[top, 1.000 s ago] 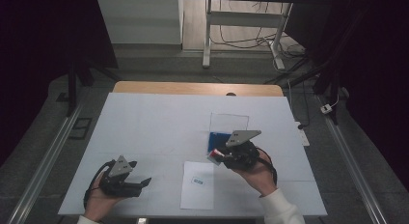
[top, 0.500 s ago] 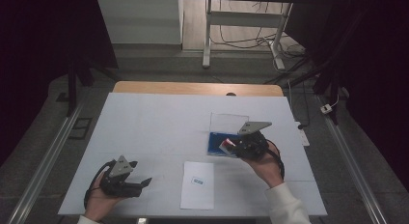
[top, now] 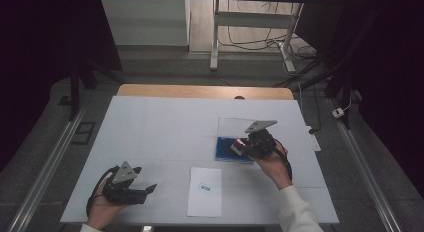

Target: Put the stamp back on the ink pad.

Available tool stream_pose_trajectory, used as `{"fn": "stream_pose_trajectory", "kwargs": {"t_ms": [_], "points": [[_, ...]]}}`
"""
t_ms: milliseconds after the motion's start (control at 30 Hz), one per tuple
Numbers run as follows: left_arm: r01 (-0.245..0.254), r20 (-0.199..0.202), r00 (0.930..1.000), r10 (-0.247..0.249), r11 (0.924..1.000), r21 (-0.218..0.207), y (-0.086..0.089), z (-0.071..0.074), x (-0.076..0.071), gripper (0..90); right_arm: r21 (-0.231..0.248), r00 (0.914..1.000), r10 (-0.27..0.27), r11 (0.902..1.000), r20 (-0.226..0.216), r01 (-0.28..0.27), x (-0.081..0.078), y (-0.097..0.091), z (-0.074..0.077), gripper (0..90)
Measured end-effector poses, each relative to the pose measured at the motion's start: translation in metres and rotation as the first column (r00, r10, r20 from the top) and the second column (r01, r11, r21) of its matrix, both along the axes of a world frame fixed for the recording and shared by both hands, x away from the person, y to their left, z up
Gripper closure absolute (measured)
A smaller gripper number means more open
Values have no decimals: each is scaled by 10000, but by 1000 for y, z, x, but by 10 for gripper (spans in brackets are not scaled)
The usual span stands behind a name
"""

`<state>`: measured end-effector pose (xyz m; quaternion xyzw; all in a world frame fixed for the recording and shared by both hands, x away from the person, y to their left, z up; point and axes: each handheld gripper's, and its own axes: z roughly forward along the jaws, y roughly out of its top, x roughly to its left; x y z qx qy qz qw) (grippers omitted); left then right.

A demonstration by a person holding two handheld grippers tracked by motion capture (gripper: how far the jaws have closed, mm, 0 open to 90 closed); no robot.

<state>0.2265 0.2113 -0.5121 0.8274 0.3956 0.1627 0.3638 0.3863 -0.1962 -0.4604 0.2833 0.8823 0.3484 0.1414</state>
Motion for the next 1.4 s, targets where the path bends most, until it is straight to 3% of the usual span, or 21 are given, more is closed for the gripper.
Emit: {"fn": "stream_pose_trajectory", "kwargs": {"t_ms": [300, 600, 733, 833, 967, 1167, 1400], "points": [[-40, -8, 10000, 40, 10000, 20, 0, -1, 0, 214, -281, 9997, -183, 9994, -150, 179, 11, 3, -11, 694], [-67, -39, 10000, 67, 10000, 31, 0, -2, 0, 213, -781, 9998, -179, 9968, 65, 183, 14, 13, -18, 681], [-91, 6, 10000, 91, 10000, -2, -1, -1, 0, 213, -369, 9999, -107, 9993, 54, 109, 13, 12, -17, 554], [-70, -3, 10000, 70, 10000, 22, -1, -1, 0, 214, 638, 9998, -182, 9978, 35, 179, 11, 4, -10, 497], [-73, -3, 10000, 73, 10000, -7, 0, -1, -1, 213, 1371, 9990, -427, 9897, 144, 403, 5, -10, 0, 468], [-42, -3, 10000, 42, 10000, -28, 0, -1, 0, 214, 1690, 9972, -663, 9838, 354, 594, -11, -29, 4, 448], [-130, 106, 9999, 130, 9999, -74, 1, -2, 1, 217, 1606, 9975, -565, 9858, 428, 489, -34, -51, -2, 428]]}}
